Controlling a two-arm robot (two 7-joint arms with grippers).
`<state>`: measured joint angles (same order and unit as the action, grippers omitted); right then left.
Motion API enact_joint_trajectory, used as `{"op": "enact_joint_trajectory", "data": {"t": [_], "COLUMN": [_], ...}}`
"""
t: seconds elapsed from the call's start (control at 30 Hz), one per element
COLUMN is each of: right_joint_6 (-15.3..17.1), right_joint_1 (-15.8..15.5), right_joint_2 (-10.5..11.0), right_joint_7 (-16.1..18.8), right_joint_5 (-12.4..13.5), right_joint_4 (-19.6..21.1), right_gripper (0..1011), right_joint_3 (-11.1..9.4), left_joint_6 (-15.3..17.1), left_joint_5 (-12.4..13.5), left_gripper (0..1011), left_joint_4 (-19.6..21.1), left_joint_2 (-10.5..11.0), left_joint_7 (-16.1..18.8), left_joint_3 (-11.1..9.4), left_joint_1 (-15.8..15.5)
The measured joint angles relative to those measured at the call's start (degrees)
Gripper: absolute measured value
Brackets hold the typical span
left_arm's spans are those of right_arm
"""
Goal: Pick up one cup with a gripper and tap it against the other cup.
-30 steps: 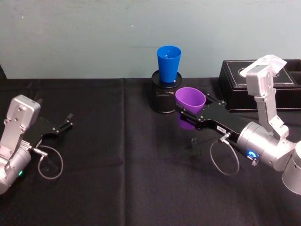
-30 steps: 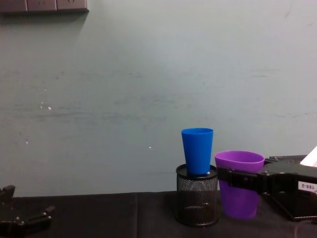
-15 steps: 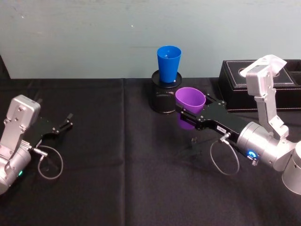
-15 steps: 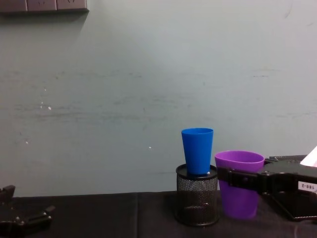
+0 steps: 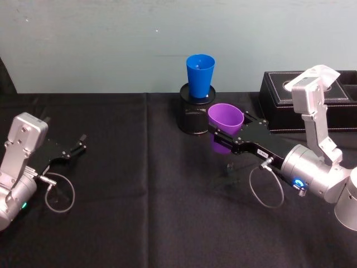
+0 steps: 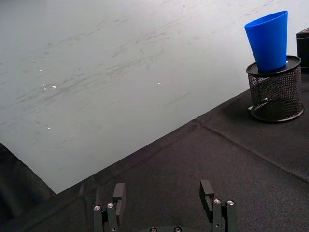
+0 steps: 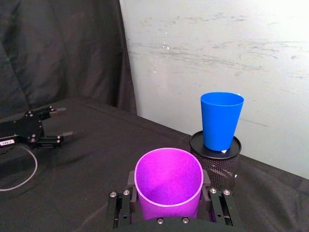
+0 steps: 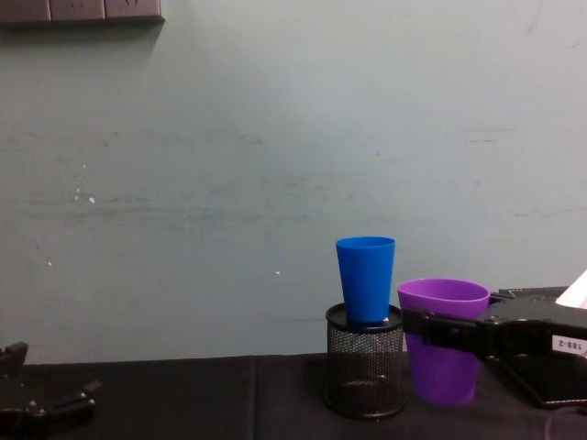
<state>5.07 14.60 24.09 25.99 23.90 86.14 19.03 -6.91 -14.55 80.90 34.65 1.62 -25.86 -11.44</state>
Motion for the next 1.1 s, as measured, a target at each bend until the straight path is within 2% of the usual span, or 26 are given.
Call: {"op": "enact_joint_trajectory", "data": {"t": [1.1], "right_joint_6": [0.0], "right_joint_1": [0.0], "right_joint_2": [0.0], "right_joint_7": [0.0], "right_joint_5": [0.0], "right_joint_4": [0.0], "right_gripper": [730], "right_joint_3": [0.0], "left_joint_6": [0.0], "left_joint_5": [0.0], "left_gripper": [1000], "left_joint_4": [0.0], "left_joint_2": [0.0], "left_joint_7": [0.0], "left_joint_3": [0.0], "left_joint_1": [0.0]}}
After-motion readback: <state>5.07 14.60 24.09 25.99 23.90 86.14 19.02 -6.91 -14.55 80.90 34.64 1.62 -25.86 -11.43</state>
